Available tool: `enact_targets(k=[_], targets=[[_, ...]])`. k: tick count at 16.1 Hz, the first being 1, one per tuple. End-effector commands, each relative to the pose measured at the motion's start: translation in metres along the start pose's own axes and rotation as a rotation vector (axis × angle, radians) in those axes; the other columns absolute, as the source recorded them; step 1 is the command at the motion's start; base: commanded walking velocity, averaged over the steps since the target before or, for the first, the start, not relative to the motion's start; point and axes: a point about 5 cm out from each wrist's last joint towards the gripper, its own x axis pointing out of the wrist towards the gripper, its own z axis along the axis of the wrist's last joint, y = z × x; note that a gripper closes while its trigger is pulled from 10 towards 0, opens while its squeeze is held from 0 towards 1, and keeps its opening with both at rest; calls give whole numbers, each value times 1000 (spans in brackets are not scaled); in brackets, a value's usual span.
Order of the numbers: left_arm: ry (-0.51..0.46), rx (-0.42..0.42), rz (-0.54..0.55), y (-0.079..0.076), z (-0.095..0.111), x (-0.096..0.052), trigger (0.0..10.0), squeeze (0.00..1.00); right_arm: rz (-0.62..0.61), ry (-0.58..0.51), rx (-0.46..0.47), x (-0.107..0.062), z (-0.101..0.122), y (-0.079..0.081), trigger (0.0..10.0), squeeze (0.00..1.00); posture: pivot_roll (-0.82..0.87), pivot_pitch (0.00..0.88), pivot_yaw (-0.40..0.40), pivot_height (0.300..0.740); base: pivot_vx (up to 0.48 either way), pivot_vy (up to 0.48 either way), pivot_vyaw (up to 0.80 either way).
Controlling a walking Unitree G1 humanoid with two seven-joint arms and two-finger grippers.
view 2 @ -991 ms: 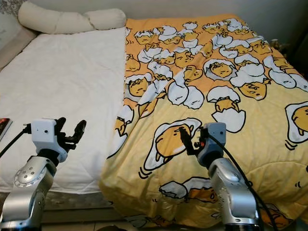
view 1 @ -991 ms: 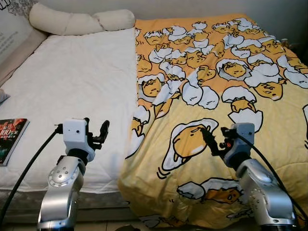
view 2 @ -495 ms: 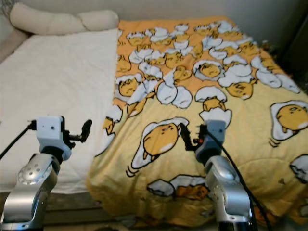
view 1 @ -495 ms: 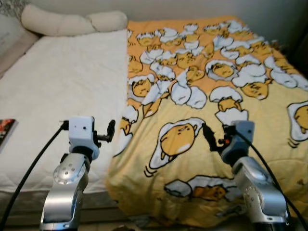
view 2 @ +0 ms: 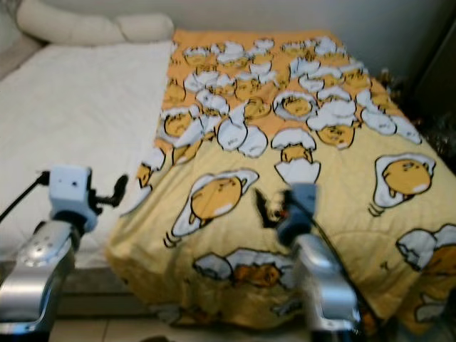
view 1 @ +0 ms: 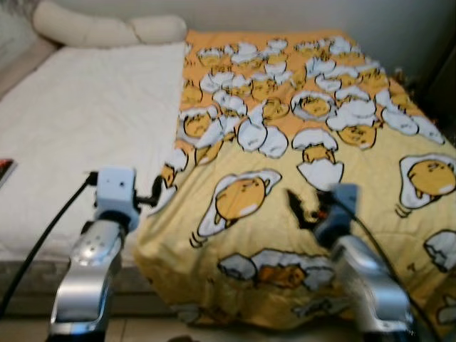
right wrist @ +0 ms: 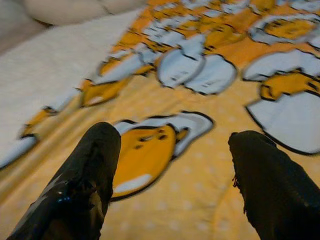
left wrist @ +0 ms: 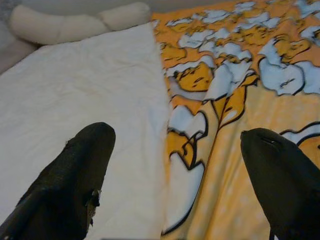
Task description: Clean up the room
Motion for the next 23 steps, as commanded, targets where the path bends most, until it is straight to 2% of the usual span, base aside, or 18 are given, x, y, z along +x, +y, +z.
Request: enact_targets(k=[1, 5, 10, 23], targets=[[-5, 14, -15, -4, 3, 0, 10000, 800, -25, -23, -13, -1, 7, -7, 10000, 0, 32, 0, 27, 740, 0, -322, 0], [-1, 9, -13, -6, 4, 1, 10000, 800, -20, -17, -38, -1, 7, -6, 10000, 0, 16, 0, 25, 740, 0, -321, 0], [9, 19, -25, -13, 2, -2, 10000, 804, -99, 14, -46, -7, 3, -23, 10000, 0, 39, 0, 4, 740, 0, -319, 0], [6, 25, -25, -10, 6, 3, 10000, 800, -85, 29, -79, 0, 1, -13, 10000, 0, 33, 0, 15, 740, 0, -320, 0]])
